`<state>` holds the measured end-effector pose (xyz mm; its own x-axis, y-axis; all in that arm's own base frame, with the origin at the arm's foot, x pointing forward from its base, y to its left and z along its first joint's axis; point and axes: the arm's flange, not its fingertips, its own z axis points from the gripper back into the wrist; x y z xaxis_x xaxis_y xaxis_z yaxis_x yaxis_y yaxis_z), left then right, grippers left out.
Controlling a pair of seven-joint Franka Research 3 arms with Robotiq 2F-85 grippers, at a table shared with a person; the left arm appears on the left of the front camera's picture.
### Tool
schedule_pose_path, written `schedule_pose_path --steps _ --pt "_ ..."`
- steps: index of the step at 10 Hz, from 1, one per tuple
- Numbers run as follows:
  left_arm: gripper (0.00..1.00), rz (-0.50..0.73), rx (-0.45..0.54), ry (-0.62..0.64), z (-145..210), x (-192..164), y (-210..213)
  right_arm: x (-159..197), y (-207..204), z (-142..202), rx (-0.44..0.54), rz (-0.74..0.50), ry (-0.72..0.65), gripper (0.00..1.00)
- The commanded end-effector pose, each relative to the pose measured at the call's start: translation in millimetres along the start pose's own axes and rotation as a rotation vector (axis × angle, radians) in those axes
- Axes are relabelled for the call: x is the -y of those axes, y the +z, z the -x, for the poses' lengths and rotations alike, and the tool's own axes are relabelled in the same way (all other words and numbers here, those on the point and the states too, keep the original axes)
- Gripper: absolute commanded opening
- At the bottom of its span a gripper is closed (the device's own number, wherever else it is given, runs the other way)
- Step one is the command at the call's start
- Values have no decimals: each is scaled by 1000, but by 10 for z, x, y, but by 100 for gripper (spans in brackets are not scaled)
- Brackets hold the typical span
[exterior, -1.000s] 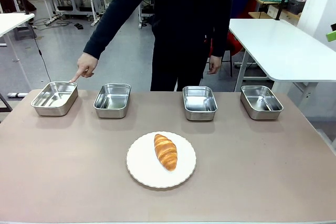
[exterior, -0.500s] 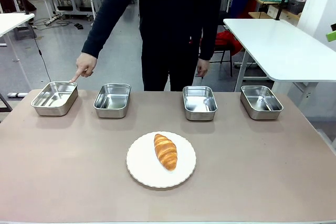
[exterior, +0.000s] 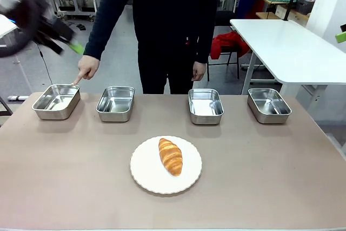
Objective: Place the bread in the container.
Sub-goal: Place the Butter Roll into the Airtight Container indicated by the human.
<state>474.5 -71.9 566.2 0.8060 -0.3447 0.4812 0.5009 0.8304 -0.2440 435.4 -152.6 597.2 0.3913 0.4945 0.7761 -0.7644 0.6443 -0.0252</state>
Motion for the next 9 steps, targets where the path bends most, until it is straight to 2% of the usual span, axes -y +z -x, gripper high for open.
schedule_pose_path --steps 1,3,4,5,6,9 --pt "100 -101 -111 113 -99 349 -540 6 1 -6 14 -1 2 100" --pt "100 -122 -124 133 -88 722 -1117 6 1 -6 14 -1 2 100" --pt "100 -74 -159 197 -52 825 -1310 6 1 -6 14 -1 2 100" --pt "100 -48 -222 191 -23 853 -1379 6 1 -6 14 -1 2 100" --pt "100 -88 -148 140 -28 877 -1292 6 1 -6 14 -1 2 100" --pt "100 -88 -148 140 -28 877 -1292 6 1 -6 14 -1 2 100"
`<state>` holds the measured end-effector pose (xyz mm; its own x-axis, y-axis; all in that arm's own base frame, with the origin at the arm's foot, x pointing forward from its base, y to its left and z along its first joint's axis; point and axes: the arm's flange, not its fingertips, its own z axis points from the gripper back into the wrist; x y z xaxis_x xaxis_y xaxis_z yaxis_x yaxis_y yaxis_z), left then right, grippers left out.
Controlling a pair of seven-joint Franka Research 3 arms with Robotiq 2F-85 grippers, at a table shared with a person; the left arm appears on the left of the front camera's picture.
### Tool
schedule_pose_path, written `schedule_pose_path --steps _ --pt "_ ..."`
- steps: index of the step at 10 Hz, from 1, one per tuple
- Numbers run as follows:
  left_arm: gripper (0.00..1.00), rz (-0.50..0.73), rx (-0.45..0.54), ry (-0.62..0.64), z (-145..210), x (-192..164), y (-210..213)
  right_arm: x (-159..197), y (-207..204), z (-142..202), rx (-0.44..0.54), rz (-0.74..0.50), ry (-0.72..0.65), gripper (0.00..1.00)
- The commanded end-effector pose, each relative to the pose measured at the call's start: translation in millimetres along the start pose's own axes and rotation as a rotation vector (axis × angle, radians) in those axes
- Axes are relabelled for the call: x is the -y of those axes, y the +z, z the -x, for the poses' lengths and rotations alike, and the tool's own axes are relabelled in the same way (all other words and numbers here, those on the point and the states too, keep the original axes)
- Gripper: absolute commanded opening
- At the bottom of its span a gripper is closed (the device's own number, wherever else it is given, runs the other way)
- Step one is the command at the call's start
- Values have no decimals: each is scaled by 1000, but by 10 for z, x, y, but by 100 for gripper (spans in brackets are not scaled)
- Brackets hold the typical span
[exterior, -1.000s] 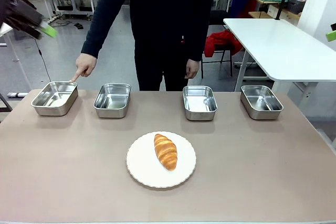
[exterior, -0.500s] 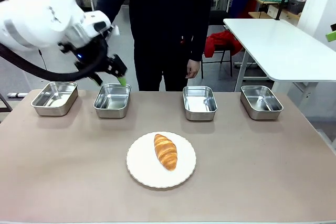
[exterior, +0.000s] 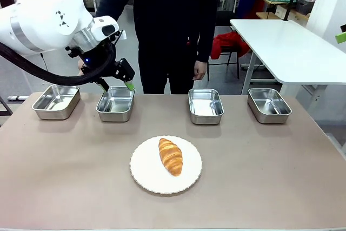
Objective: Place the bread in the container.
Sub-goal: Place the Butter Roll into the Airtight Container indicated by the human.
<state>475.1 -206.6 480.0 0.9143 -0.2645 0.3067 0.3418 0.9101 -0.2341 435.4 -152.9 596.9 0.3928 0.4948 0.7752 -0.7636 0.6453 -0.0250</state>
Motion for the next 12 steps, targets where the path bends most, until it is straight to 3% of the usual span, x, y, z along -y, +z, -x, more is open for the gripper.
schedule_pose_path --steps 1,2,5,7,12 --pt "100 -7 8 -18 26 -34 19 4 1 -10 16 -2 3 100" --pt "100 0 0 0 0 0 0 4 1 -10 16 -2 3 100" --pt "100 -116 -63 123 227 821 -289 4 1 -10 16 -2 3 100" --pt "100 -124 -56 265 375 1159 -526 4 1 -10 16 -2 3 100" --pt "100 -242 -103 403 598 1521 -1184 4 1 -10 16 -2 3 100"
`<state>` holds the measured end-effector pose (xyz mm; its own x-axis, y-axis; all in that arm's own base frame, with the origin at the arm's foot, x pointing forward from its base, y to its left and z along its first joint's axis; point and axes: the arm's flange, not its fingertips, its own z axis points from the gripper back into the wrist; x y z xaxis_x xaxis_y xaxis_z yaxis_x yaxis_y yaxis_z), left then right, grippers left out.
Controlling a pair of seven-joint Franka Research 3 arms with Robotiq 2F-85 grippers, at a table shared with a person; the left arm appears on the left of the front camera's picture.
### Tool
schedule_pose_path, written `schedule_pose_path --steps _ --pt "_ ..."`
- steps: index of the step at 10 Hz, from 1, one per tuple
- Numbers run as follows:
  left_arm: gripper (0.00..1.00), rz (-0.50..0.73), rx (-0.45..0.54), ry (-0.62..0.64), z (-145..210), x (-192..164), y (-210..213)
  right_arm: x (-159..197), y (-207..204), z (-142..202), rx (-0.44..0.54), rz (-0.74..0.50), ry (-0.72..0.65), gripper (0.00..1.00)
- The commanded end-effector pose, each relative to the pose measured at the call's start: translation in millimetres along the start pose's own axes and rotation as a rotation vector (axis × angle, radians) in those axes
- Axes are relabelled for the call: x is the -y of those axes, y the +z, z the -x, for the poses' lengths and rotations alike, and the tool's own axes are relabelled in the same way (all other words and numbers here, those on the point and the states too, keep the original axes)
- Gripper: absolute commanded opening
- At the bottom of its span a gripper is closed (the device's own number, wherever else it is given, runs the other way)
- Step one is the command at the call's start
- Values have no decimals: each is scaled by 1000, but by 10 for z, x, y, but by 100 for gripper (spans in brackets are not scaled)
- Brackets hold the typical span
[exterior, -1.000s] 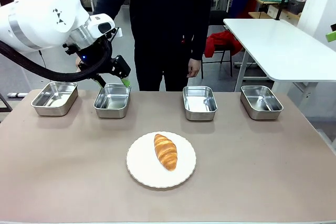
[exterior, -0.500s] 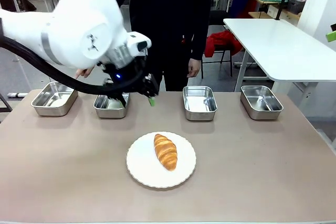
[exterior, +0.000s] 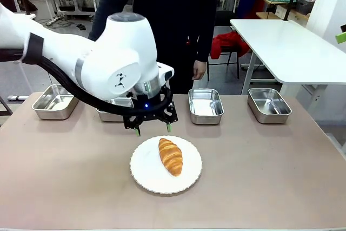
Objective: Place the bread in the container.
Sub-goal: Place the Butter Roll into the Airtight Container indicated by the human.
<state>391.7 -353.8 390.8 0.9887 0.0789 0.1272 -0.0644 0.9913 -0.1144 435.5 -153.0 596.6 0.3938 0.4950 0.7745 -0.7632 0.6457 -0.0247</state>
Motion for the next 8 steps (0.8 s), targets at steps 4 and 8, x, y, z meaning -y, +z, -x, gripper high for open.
schedule_pose_path --steps 4,8 --pt "100 0 -14 24 69 225 -338 2 2 -12 17 -3 4 100" --pt "100 53 -29 23 137 348 -484 2 2 -12 17 -3 4 100"
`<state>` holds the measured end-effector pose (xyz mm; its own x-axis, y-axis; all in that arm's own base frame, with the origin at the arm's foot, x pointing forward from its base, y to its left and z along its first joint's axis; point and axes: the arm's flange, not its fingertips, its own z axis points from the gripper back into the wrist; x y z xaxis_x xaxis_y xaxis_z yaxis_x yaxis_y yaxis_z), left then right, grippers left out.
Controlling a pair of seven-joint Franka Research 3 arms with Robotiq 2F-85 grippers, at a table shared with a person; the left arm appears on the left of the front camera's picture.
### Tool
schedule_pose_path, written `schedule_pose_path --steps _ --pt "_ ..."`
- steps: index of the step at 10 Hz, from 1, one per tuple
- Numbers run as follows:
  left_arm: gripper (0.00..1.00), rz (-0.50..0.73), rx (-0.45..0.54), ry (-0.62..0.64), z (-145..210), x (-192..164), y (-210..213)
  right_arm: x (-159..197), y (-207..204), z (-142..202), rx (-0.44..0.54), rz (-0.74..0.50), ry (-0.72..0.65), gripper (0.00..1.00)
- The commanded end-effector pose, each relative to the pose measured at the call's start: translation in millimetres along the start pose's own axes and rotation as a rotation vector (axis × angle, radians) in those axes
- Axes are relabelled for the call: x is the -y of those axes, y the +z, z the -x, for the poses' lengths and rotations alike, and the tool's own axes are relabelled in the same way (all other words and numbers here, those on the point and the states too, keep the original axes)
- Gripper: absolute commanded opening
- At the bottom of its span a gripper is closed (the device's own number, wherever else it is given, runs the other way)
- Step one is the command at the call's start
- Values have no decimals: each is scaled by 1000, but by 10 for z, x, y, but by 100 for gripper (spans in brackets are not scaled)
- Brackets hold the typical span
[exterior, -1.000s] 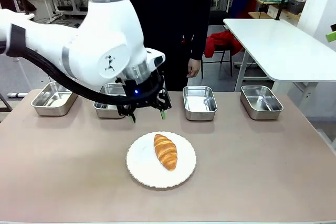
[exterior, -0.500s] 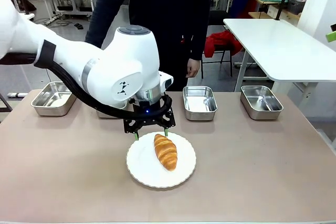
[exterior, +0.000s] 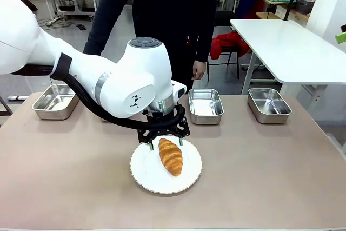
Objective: Place the bread in the container.
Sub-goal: Place the Butter Roll into the Airtight Container indicated by the human.
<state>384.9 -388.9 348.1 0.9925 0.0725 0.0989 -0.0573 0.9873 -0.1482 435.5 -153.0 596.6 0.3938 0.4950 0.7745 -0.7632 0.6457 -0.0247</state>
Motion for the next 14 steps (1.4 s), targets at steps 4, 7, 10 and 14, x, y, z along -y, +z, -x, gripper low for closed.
schedule_pose_path --steps 4,7,10,14 --pt "100 0 -15 45 13 129 -173 2 2 -12 17 -3 4 100" --pt "100 -34 -61 43 3 183 -313 2 2 -12 17 -3 4 100" --pt "100 -43 -42 49 -10 191 -378 2 2 -12 17 -3 4 100" --pt "60 -86 -38 53 -9 181 -386 2 2 -12 17 -3 4 100"
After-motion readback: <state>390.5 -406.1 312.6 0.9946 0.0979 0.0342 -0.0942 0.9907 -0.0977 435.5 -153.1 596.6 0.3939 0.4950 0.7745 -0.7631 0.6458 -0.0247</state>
